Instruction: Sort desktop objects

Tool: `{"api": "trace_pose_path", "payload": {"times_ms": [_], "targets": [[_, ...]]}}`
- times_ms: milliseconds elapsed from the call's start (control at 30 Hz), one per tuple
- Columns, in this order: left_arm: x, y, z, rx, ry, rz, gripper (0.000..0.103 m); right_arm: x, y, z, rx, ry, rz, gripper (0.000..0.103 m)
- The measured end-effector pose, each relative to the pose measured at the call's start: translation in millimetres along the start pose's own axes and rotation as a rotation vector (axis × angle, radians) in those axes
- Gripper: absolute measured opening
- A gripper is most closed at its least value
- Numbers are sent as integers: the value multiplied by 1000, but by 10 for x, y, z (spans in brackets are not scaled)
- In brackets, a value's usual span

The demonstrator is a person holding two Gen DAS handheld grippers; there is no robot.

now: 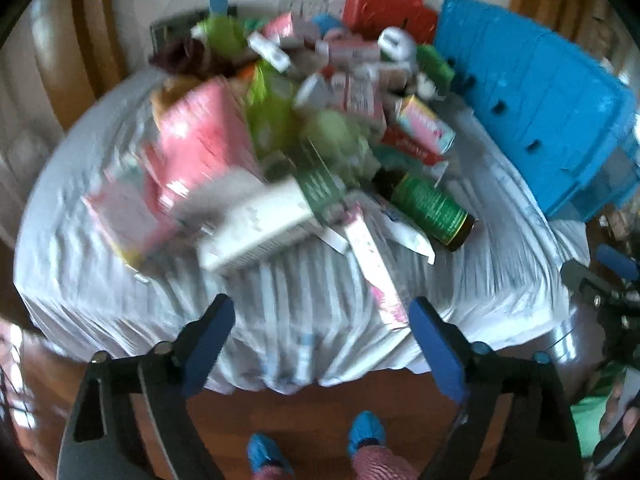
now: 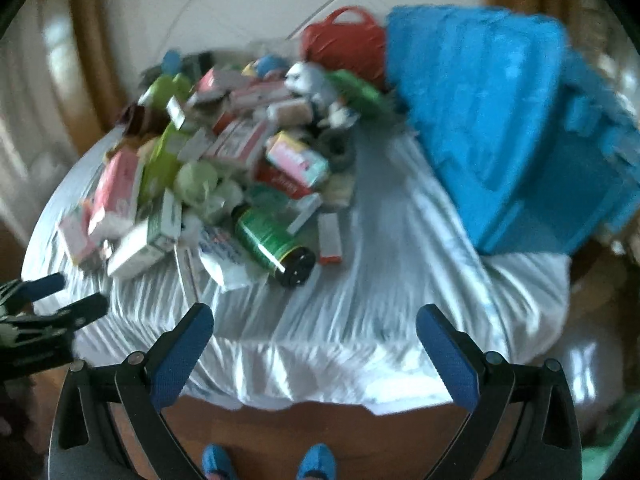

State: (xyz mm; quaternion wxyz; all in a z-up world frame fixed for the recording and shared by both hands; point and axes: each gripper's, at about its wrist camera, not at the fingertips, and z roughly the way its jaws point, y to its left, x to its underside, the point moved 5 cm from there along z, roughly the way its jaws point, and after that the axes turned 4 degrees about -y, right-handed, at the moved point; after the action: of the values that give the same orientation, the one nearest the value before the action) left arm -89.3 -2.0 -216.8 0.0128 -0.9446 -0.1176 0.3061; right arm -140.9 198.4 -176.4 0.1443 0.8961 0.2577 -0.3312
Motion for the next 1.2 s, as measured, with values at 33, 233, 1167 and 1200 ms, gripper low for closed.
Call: {"api": "trace_pose_path", "payload": {"times_ms": [33,233,1167,1200], "targets": [[21,-92,124,0,17,-19,80,-7,-27,82,-26,13,-26,102],[110,-296,579,-47,69,-117,68,-79,-136,568,-133,92,-151,86],[63,-207,1053,-108,96,-152,43,-275,561,2001,-280,286,-376,58],[57,-202,1056,-111,100,-149,42,-266,567,2056,-277,302,-375,58]]}}
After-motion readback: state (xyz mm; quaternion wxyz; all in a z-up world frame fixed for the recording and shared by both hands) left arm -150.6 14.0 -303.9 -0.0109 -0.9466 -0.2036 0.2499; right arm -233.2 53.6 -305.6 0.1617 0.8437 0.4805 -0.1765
